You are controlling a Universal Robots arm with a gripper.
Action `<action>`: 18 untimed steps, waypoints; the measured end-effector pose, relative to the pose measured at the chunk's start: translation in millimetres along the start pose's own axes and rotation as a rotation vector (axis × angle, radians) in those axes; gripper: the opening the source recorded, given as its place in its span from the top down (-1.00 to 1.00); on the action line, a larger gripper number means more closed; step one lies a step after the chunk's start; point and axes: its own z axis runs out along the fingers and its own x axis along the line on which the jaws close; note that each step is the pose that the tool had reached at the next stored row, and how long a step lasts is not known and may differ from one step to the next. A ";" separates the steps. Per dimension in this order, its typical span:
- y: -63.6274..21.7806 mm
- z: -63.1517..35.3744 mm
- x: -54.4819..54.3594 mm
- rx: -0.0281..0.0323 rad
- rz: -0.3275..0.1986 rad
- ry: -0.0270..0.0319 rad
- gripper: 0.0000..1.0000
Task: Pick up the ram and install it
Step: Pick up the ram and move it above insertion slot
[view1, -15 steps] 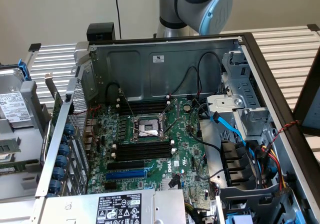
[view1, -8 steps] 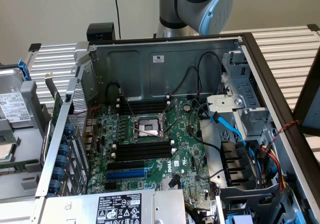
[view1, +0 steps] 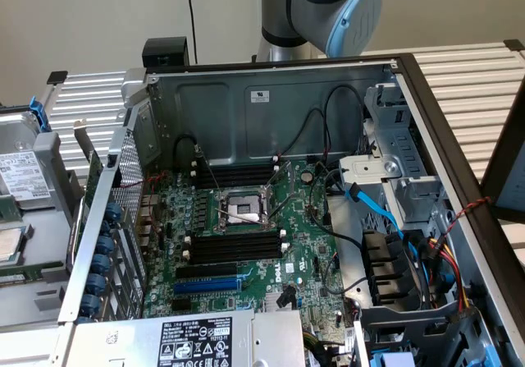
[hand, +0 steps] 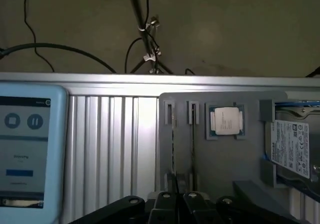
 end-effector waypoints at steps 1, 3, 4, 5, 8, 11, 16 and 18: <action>0.1 -2.5 -0.1 0.0020 0.003 0.0001 0.76; 0.2 -6.9 -0.6 0.0084 0.012 -0.0001 0.76; 0.2 -8.8 -1.1 0.0129 0.016 -0.0002 0.76; 0.3 -10.8 -1.8 0.0180 0.020 -0.0001 0.76; 0.3 -17.3 -4.5 0.0330 0.027 -0.0002 0.76; -0.2 -20.3 -6.2 0.0406 0.038 -0.0001 0.76; -0.2 -20.4 -6.5 0.0404 0.050 0.0002 0.76; -0.3 -21.0 -6.5 0.0404 0.050 0.0002 0.76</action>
